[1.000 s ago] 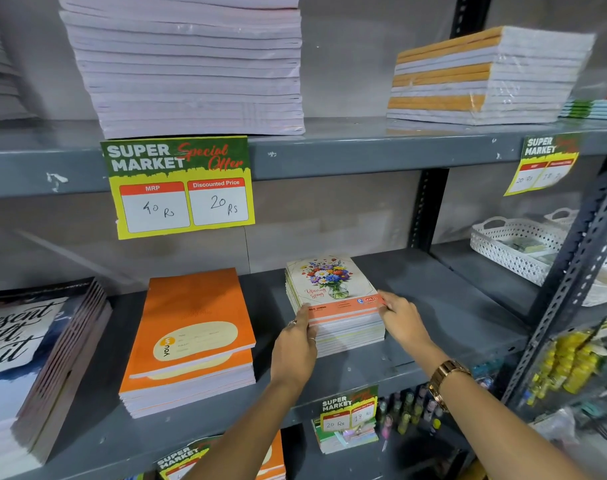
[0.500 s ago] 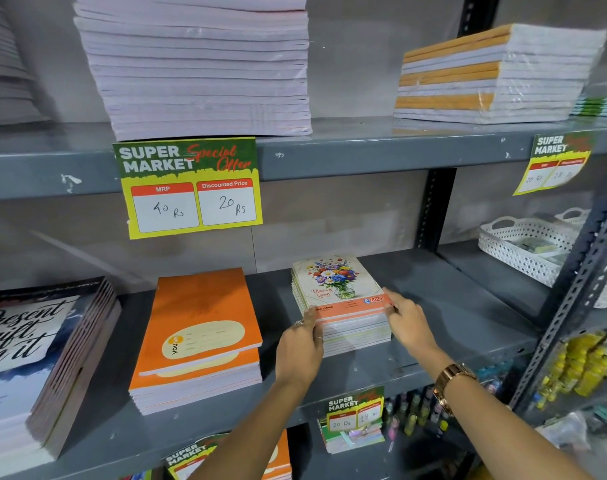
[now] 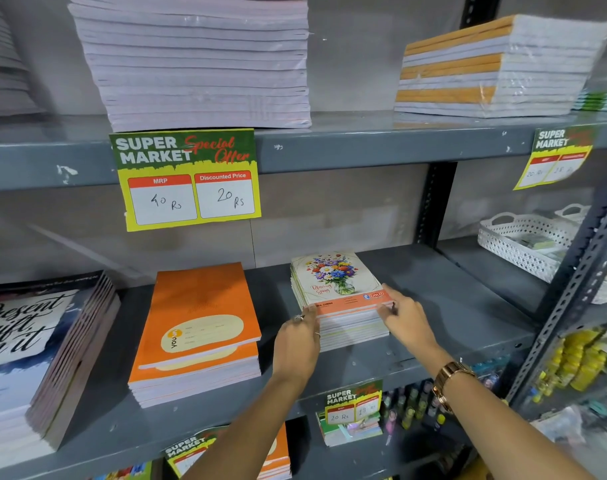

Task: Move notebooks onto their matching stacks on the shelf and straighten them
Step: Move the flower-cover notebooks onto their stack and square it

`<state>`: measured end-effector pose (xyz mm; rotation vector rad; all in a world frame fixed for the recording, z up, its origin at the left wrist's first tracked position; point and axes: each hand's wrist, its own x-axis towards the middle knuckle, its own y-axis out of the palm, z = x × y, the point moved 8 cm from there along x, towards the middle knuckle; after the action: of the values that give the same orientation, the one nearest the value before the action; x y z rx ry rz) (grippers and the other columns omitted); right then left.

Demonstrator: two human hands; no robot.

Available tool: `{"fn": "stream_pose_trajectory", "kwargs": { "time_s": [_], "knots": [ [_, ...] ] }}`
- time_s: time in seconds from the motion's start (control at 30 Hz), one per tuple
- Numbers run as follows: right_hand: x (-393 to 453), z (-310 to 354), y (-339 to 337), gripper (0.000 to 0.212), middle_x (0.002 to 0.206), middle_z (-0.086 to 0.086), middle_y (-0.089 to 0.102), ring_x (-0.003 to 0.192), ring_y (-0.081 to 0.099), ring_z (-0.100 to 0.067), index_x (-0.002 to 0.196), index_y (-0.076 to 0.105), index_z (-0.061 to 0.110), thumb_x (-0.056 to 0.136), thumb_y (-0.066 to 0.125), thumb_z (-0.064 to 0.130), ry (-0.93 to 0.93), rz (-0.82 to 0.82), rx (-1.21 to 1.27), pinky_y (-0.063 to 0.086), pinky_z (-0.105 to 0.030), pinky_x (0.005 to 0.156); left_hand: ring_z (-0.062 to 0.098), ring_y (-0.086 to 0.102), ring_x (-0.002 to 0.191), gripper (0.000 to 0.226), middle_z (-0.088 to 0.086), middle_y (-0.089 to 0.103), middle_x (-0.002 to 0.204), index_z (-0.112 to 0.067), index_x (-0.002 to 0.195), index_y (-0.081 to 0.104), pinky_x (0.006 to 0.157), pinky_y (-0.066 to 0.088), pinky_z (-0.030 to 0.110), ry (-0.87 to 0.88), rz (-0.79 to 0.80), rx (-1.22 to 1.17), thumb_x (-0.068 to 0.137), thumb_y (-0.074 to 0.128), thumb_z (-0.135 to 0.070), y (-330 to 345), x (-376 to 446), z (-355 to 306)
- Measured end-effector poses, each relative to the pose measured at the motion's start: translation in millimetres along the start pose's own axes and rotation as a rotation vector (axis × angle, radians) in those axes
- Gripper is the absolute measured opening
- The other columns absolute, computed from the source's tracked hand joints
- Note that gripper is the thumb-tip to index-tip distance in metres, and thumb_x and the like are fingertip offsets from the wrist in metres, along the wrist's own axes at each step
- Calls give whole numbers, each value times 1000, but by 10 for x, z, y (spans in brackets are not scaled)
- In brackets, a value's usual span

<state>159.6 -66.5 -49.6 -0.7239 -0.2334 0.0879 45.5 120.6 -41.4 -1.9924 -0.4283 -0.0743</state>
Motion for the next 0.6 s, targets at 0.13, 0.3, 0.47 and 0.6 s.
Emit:
{"fn": "stream_pose_trajectory", "kwargs": {
  "time_s": [0.13, 0.3, 0.47, 0.6],
  "knots": [
    [-7, -4, -11, 51, 105, -13, 67, 90, 62, -26, 140, 42, 17, 90, 54, 19, -35, 1, -93, 50, -30, 80, 22, 63, 106, 45, 10, 63, 122, -15, 140, 33, 89, 57, 34, 32, -3, 81, 98, 44, -20, 8, 12, -30],
    [-22, 51, -35, 47, 100, -12, 70, 83, 63, -26, 137, 46, 17, 91, 53, 19, -88, -6, -148, 54, -32, 77, 23, 62, 107, 47, 10, 62, 123, -16, 141, 32, 90, 56, 34, 32, 11, 116, 96, 47, -18, 42, 26, -28],
    [-97, 182, -44, 50, 142, -7, 50, 122, 53, -26, 143, 36, 18, 94, 47, 24, -218, -14, -420, 51, -35, 91, 24, 50, 128, 47, 6, 48, 144, -16, 141, 34, 109, 38, 36, 51, -41, 171, 97, 44, -30, 37, 49, -27],
    [-145, 293, 67, 51, 158, 0, 19, 145, 21, -14, 148, 24, 16, 99, 36, 24, -382, 45, -557, 29, -28, 114, 23, 30, 142, 54, 4, 28, 156, -17, 147, 21, 117, 24, 37, 118, -31, 184, 99, 37, -35, 83, 82, -91]
  ]
}}
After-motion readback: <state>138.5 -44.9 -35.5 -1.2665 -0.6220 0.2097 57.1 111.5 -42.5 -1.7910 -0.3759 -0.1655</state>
